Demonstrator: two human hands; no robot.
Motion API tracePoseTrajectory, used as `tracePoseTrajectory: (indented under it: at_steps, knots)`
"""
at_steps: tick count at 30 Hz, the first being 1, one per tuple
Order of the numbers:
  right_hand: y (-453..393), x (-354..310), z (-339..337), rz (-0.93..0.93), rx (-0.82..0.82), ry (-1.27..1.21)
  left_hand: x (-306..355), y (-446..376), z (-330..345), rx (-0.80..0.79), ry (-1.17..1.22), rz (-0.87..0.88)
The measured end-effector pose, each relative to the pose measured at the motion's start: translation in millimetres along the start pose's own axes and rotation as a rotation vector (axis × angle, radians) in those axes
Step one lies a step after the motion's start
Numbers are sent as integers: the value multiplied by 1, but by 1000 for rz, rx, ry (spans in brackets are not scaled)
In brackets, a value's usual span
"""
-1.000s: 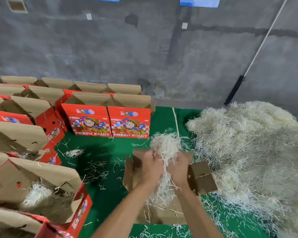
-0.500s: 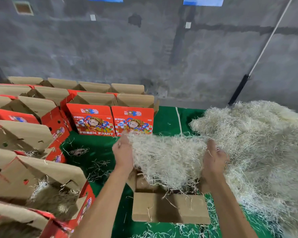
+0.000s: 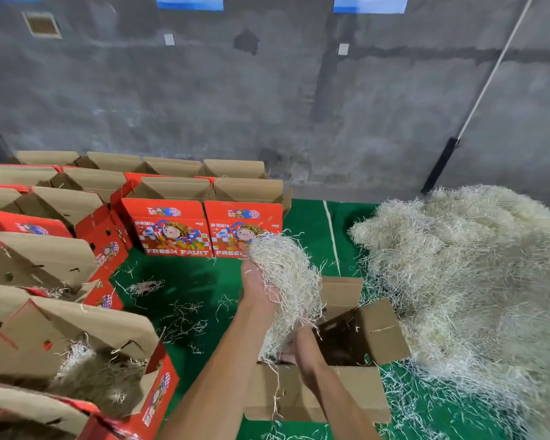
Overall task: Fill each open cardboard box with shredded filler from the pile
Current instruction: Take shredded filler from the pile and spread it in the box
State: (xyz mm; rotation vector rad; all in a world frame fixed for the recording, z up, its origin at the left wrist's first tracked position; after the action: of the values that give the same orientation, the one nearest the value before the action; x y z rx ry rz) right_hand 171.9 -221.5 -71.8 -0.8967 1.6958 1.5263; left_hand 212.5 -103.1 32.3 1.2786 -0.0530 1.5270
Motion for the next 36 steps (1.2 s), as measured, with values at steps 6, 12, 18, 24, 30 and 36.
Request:
tracePoseTrajectory:
  at_steps: [6, 12, 18, 24, 30, 36]
  knots:
    - [22, -21, 34, 100, -247, -635, -28, 5, -35, 78, -342, 249]
    - [8, -44, -12, 97, -218, -841, -17, -5, -11, -152, 173, -117]
    - [1, -63, -107, 14, 496, -715, -23, 1, -52, -8, -704, 212]
    - [27, -79, -88, -295, 541, -511, -68, 46, -16, -182, -878, 363]
    - [11, -76, -131, -306, 567, -412, -33, 5, -46, 83, -430, 342]
    - [-11, -65, -168, -247, 458, -85, 5, -19, -71, 10, -639, 359]
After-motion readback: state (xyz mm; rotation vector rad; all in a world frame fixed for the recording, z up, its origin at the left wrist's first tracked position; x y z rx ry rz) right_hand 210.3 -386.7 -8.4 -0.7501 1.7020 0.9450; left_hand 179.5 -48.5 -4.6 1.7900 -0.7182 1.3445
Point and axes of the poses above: each hand's wrist, its own y-axis away from the middle knuckle, its own z-axis out of the palm, x = y × z, the point moved 8 cm from there along -y, towards the middle knuckle, and after that the axes turned 11 degrees about x, right-handed, at the moved point
